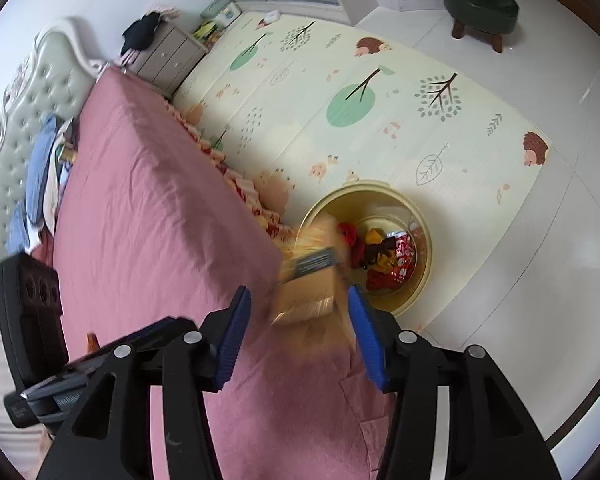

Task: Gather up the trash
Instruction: 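Open both grippers to drop the sock and gold box into the bucket, then move both tools back toward the blue box and brown sock on the bed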

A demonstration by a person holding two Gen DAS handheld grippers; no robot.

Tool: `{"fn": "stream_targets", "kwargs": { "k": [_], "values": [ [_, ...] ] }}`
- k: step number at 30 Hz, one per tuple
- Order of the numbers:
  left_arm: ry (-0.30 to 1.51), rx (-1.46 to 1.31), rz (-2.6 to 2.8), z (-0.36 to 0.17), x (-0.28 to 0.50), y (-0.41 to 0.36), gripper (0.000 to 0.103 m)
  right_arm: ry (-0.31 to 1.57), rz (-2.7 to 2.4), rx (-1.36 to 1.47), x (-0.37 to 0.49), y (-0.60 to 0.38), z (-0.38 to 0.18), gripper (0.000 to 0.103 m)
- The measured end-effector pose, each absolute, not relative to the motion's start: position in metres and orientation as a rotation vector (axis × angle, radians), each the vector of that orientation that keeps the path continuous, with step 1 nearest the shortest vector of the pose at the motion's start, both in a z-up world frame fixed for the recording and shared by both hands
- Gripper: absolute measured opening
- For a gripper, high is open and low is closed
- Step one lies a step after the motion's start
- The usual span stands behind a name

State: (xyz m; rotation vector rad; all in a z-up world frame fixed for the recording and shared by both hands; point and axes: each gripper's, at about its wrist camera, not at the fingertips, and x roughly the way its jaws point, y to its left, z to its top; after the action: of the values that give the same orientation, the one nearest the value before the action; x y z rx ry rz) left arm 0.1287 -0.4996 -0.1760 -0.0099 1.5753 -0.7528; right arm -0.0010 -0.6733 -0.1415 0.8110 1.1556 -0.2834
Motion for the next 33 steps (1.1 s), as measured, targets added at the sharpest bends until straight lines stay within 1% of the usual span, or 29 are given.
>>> {"fn": "stream_targets", "kwargs": {
  "k": [9,16,25,33],
  "values": [
    [1.561,0.041,-0.738,-0.170,0.120,-0.492,0.087,1.164,-0.278,0.827,-0.005,-0.671,-0.139,0.050],
    [1.546,0.039,-0.703,-0.159,0.104,-0.456,0.087,1.198,-0.212,0.789,-0.006,-0.634,-0.135,0.051],
    [1.508,-0.016,-0.641,-0.145,0.083,-0.383,0.087,1.229,-0.123,0.705,-0.004,-0.567,-0.122,0.051],
    [1.502,-0.070,-0.547,-0.143,0.067,-0.294,0.089,1.280,-0.027,0.632,0.002,-0.488,-0.120,0.052]
  ]
}}
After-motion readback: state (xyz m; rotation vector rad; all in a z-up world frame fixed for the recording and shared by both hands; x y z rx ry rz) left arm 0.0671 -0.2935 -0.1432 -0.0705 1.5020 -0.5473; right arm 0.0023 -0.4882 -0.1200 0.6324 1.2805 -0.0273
